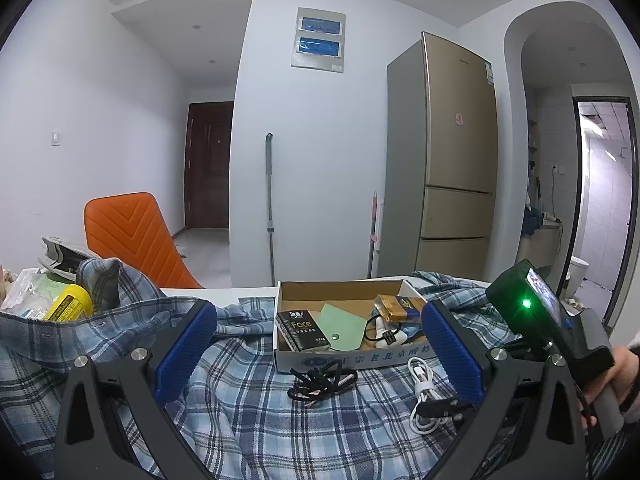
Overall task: Organize soft objects
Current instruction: 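Close the right gripper on the white cable's strap and lift it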
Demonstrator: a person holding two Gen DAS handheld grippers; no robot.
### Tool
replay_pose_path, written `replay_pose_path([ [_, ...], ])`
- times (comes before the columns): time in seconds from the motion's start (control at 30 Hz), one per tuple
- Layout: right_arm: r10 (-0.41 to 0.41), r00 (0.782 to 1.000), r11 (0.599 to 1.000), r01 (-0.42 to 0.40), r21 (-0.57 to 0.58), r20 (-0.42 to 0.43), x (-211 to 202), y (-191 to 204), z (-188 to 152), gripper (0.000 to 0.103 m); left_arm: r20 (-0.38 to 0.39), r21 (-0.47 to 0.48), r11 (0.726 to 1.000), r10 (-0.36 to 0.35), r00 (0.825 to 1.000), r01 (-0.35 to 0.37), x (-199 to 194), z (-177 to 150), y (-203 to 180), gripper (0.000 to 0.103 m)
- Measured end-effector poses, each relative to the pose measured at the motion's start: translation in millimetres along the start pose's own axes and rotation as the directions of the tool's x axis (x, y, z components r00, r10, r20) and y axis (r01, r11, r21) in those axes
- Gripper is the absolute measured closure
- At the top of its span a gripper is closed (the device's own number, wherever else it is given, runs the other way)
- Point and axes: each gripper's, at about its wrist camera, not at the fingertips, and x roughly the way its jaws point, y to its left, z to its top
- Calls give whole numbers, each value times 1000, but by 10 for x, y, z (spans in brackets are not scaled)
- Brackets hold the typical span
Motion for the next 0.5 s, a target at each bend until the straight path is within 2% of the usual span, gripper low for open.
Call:
replay_pose_path([
  [0.13,-33,999,999,32,-31,-28,66,95,-38,45,1,5,1000,-2,1000,2,-2,-5,-10,0],
  [0.17,-31,999,999,30,-28,-44,90,95,-55,53,0,5,1000,-1,1000,1,-1,-5,-11,0],
  [0.23,-28,997,999,26,-25,-69,119,110,-94,62,-6,9,1000,-2,1000,2,10,-13,-15,0],
  [0.37,-58,996,997,54,-59,-66,59,109,-159,70,-12,13,1000,-5,1000,5,26,-21,-13,0],
  [0.5,-77,994,996,73,-57,-75,-25,8,-235,72,-11,14,1000,-6,1000,6,27,-20,-12,0],
])
